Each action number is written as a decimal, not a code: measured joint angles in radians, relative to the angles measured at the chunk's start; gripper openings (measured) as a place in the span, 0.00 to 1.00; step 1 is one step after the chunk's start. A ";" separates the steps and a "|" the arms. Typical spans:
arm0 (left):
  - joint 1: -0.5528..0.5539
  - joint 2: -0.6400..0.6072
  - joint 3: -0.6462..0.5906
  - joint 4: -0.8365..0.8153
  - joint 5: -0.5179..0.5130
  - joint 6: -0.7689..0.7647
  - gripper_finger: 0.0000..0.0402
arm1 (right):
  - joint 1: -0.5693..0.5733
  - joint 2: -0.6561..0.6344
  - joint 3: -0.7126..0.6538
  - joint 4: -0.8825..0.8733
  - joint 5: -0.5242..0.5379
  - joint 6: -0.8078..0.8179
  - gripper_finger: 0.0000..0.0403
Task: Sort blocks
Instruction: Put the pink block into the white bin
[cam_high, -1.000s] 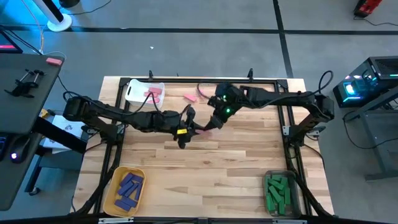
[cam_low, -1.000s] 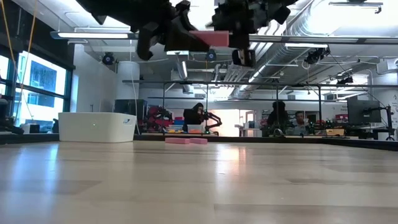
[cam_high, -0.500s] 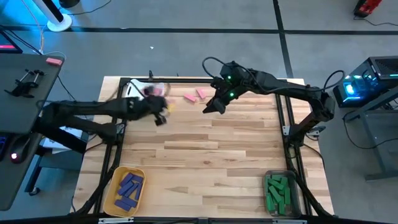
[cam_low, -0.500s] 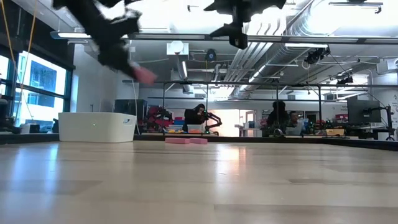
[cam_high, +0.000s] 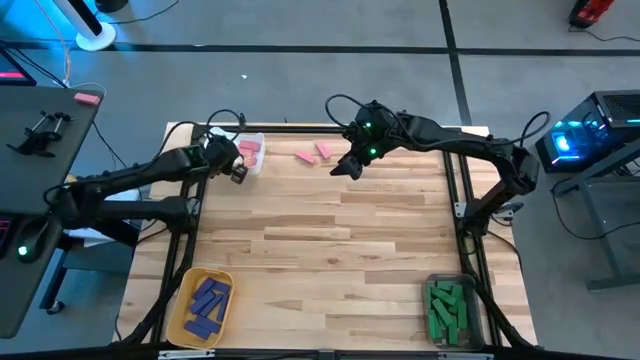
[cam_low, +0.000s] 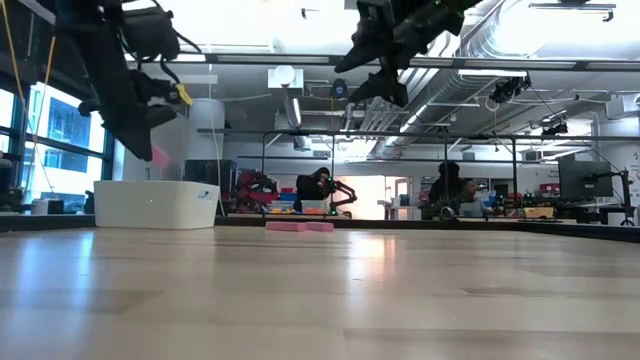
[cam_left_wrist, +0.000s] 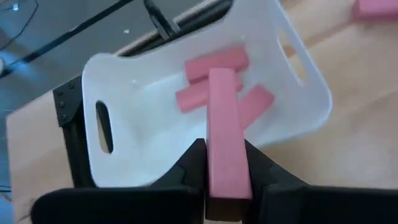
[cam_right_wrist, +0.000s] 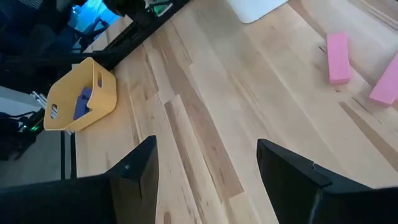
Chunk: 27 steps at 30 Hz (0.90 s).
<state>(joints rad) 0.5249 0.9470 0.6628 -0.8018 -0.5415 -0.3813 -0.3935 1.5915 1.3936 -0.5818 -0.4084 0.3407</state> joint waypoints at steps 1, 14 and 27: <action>0.012 0.004 0.000 0.020 0.002 -0.001 0.09 | 0.000 0.000 0.000 0.001 0.000 -0.002 0.51; 0.112 0.041 0.062 0.110 0.330 -0.099 0.58 | 0.000 0.000 -0.002 0.054 0.161 0.036 0.51; -0.146 -0.007 0.130 0.717 0.677 -0.175 0.63 | -0.100 0.339 0.000 0.212 0.359 0.318 0.51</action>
<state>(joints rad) 0.3789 0.9405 0.7925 -0.0849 0.1352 -0.5562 -0.4930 1.9301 1.3941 -0.3694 -0.0491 0.6585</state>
